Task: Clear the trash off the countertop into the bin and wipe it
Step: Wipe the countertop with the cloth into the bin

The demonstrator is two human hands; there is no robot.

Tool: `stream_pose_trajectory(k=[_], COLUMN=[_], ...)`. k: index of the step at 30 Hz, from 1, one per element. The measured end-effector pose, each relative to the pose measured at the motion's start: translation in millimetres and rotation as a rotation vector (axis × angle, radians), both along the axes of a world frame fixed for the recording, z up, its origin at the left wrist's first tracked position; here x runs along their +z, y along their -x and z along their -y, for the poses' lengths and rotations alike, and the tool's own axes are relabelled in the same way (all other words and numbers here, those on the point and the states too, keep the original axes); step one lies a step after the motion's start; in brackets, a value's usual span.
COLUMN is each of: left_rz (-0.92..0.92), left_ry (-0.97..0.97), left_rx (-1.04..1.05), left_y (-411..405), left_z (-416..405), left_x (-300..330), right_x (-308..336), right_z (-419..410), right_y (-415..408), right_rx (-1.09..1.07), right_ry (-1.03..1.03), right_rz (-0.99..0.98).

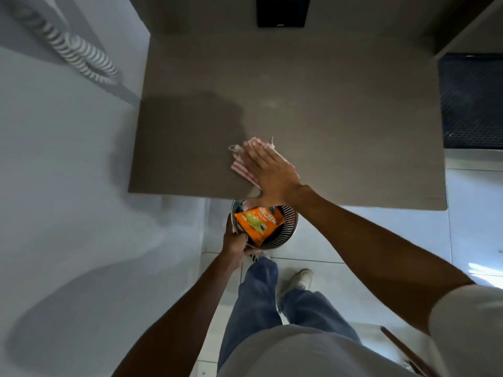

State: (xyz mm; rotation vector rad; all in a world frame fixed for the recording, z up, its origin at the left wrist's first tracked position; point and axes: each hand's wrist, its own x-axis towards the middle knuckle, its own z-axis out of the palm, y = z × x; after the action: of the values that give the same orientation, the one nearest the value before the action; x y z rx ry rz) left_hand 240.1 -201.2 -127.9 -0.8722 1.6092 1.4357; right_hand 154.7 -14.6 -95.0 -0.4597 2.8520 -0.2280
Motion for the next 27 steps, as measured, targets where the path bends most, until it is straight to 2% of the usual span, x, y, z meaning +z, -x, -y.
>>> stream_pose_trajectory(k=[4, 7, 10, 11, 14, 17, 21, 23, 25, 27], left_rz=[-0.021, -0.020, -0.011, -0.010, 0.005, 0.010, -0.008, -0.035, -0.043, -0.048], left_ry=[-0.025, -0.063, -0.098, -0.110, -0.151, -0.171, -0.184, -0.159, -0.128, -0.119], left_rx=[0.022, 0.068, 0.079, 0.078, 0.091, 0.109, 0.116, 0.071, 0.031, 0.006], left_y=[-14, -26, -43, -49, -63, -76, -88, -94, -101, -105], left_z=[7, 7, 4, 3, 0, -5, -15, -24, -36, -43], left_x=[14, 22, 35, 37, 44, 51, 53, 55, 56, 51], right_x=[4, 7, 8, 5, -4, 1, 30, 44, 57, 68], right_z=[5, 14, 20, 21, 20, 16, 5, -3, -21, -45], right_y=[-28, -59, -97, -111, -149, -164, -174, -178, -179, -173], right_rx=[0.189, 0.257, 0.343, 0.362, 0.281, 0.162, -0.226, -0.535, -0.892, -1.156], right_ry=[-0.035, 0.041, 0.070, 0.094, 0.188, 0.340, 0.654, 0.842, 1.091, 1.353], right_rz=[-0.075, -0.176, -0.184, -0.155, 0.118, 0.092, 0.139, 0.094, 0.164, 0.166])
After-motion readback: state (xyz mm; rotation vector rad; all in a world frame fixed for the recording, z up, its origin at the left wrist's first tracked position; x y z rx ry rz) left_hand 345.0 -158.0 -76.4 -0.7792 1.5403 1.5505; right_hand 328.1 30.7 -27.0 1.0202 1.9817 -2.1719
